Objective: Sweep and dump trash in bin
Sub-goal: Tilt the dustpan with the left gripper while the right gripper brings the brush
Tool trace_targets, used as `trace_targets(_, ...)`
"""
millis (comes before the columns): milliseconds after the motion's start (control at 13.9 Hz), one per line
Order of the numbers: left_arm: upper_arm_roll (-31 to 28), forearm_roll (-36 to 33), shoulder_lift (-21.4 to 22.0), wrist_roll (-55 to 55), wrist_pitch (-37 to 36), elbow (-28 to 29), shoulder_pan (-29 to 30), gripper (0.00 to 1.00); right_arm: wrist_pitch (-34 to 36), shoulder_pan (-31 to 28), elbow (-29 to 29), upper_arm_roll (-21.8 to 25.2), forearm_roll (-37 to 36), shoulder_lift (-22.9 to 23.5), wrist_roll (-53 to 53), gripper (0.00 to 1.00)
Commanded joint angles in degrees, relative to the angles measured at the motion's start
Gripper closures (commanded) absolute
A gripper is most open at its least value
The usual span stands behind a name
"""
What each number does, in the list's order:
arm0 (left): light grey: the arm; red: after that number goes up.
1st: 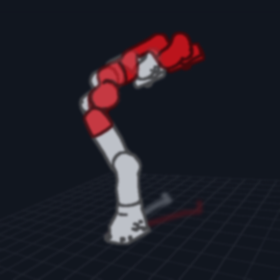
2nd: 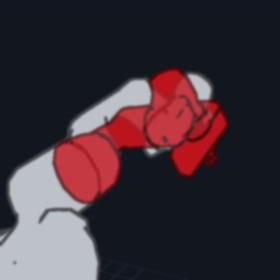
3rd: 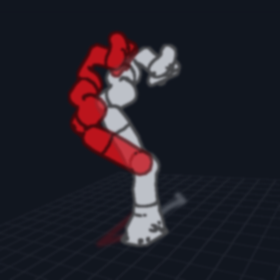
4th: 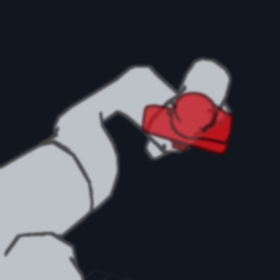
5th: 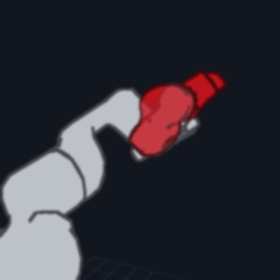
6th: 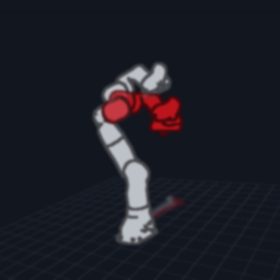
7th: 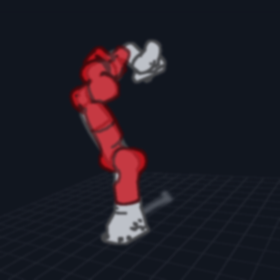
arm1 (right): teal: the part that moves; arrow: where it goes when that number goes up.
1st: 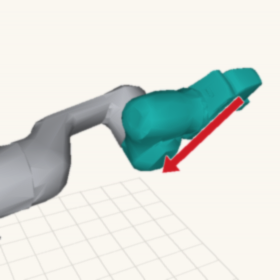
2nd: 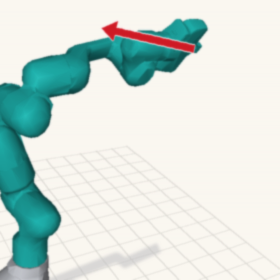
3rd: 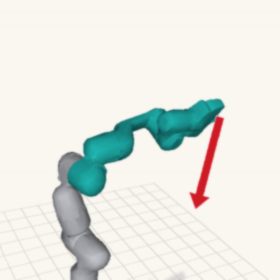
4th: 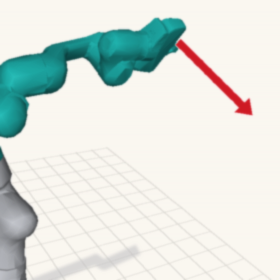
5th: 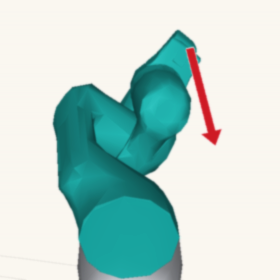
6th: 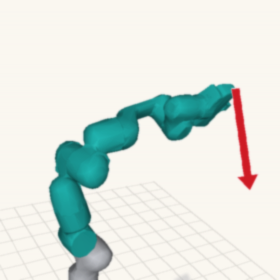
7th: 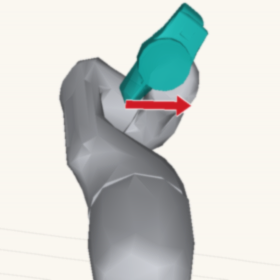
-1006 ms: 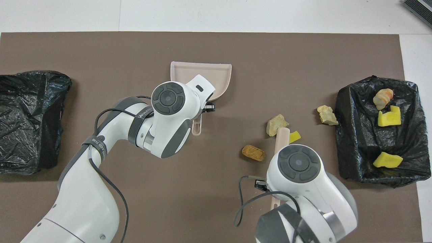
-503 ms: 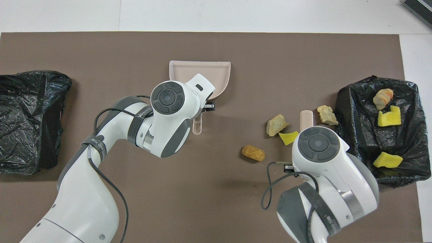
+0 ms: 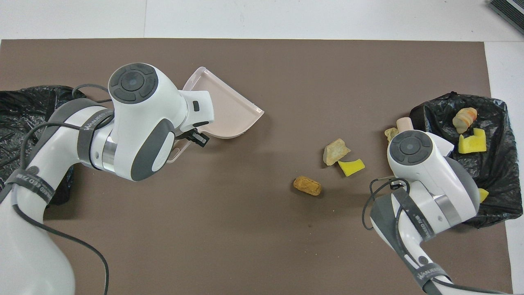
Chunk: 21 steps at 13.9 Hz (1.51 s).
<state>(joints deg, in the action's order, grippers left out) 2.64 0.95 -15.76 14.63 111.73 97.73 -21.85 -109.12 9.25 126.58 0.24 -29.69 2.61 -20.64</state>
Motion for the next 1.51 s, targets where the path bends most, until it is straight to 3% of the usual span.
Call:
trace_targets(0, 0.3, -1.0, 4.2, 4.2, -4.5, 1.3, 0.8, 1.0, -2.3, -0.8, -0.3, -0.9, -0.8, 2.0, 0.1, 1.0)
trace_targets(144, 0.3, -3.6, 6.0, 8.9, -5.9, 1.7, 0.8, 1.0, -4.3, -1.4, 0.0, -1.1, 2.5, 2.2, 4.6, 1.0)
trace_targets(359, 0.3, -5.3, 8.1, 15.4, -6.5, 3.8, 1.1, 1.0, -5.4, 1.1, -0.2, -1.3, 13.3, 2.8, 8.2, 1.0)
trace_targets(719, 0.3, -7.2, 12.4, 29.9, -2.3, 12.7, 0.4, 1.0, -1.7, 8.1, -4.7, -1.4, 27.3, 3.3, 7.5, 1.0)
trace_targets(1006, 0.6, -7.2, 13.9, 30.2, -0.7, 19.0, -0.6, 1.0, 8.4, 6.8, -13.8, -0.8, 26.6, 3.1, 8.2, 1.0)
trace_targets(1294, 0.5, -7.2, 14.4, 30.7, 2.9, 22.9, -2.2, 1.0, 6.8, 0.6, -13.0, -0.8, 24.1, 2.8, 8.4, 1.0)
trace_targets(1437, 0.6, -7.2, 14.4, 31.5, 4.3, 23.3, -3.2, 1.0, 2.3, -3.3, -9.2, -0.8, 23.8, 1.8, 13.6, 1.0)
